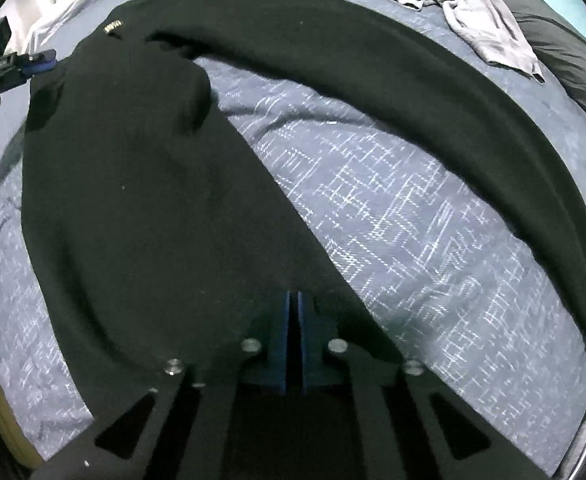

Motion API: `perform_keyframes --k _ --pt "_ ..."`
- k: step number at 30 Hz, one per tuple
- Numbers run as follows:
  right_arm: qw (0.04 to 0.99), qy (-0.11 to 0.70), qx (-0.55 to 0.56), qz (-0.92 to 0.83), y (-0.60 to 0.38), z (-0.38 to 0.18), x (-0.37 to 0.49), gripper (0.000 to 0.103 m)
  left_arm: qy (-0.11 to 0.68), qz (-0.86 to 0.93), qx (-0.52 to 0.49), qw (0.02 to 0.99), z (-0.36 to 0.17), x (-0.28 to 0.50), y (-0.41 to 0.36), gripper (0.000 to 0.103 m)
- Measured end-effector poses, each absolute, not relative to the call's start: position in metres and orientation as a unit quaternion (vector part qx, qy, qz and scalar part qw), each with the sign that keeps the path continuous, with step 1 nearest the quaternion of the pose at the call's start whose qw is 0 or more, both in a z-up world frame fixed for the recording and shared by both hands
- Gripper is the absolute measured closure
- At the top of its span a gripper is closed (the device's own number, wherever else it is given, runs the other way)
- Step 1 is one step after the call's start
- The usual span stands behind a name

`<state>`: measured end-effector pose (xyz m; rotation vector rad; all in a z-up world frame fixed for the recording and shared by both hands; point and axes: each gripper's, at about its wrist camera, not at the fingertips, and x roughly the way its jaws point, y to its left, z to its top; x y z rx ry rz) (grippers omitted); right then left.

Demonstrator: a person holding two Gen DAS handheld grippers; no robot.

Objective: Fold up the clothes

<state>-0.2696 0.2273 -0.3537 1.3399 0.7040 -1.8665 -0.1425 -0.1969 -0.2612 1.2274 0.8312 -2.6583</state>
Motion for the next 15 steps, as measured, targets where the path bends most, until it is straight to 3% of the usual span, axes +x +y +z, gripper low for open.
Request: perform_keyframes --k 9,15 --pt "0.348 0.220 0.501 -0.761 0.243 -0.328 -0.288 0.101 0.276 -0.872 0.402 0.051 -0.262 -0.142 -0.200 0.060" --pt "0.319 0.243 0.511 -0.760 0.230 -0.344 -0.293 0.101 0.273 -0.872 0.403 0.049 -0.262 -0.142 -0.199 0.060"
